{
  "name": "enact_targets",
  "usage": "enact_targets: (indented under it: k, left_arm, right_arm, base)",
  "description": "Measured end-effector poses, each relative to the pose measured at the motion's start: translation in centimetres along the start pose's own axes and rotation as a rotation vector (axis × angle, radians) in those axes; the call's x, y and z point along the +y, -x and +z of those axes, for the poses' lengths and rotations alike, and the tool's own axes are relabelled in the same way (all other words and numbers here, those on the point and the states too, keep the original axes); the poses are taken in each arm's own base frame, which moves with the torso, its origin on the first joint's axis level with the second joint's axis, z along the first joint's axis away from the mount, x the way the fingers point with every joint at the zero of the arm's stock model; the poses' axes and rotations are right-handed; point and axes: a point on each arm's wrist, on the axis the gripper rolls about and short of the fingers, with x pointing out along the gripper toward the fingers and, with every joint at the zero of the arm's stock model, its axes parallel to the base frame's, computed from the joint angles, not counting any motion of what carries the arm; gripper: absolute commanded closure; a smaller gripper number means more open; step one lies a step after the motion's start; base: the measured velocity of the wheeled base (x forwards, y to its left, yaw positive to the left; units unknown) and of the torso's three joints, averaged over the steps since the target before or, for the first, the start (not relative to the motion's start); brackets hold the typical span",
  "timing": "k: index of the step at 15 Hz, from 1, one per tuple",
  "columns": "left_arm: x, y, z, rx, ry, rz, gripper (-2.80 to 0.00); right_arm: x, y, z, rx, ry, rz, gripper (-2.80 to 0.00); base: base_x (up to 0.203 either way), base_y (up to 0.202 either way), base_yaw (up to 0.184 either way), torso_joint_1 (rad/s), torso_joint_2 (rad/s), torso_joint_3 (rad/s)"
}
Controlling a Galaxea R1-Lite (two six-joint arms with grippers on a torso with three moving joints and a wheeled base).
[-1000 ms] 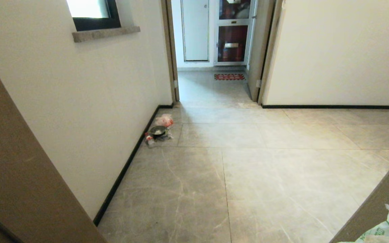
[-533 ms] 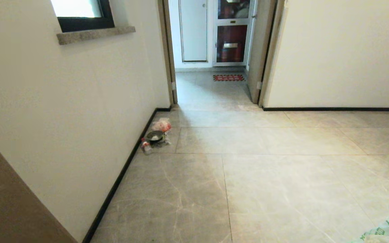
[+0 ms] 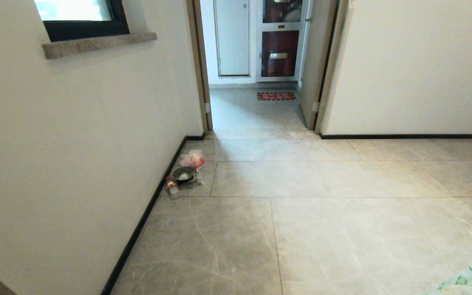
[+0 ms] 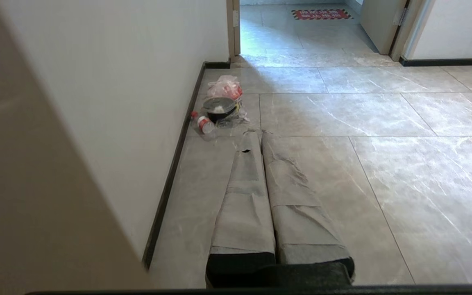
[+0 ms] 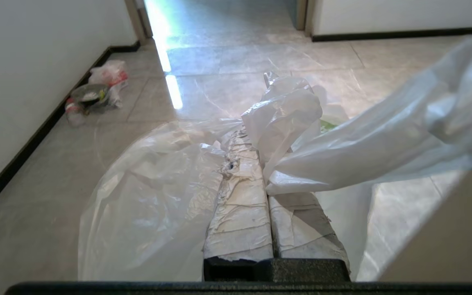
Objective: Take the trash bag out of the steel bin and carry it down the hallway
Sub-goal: Put the trash bag at the door
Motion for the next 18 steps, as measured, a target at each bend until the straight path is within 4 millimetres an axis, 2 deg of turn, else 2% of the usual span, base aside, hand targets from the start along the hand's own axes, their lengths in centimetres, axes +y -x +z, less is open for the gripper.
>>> enact_targets:
  k: [18]
  left_arm:
    - [0.0,0.0,0.0,0.0,0.0,0.0,0.0]
  right_arm:
    - [0.0,0.0,0.0,0.0,0.002,-0.001,0.0]
  base:
    - [0.187,0.0,-0.003,0.002,0.0,0.001]
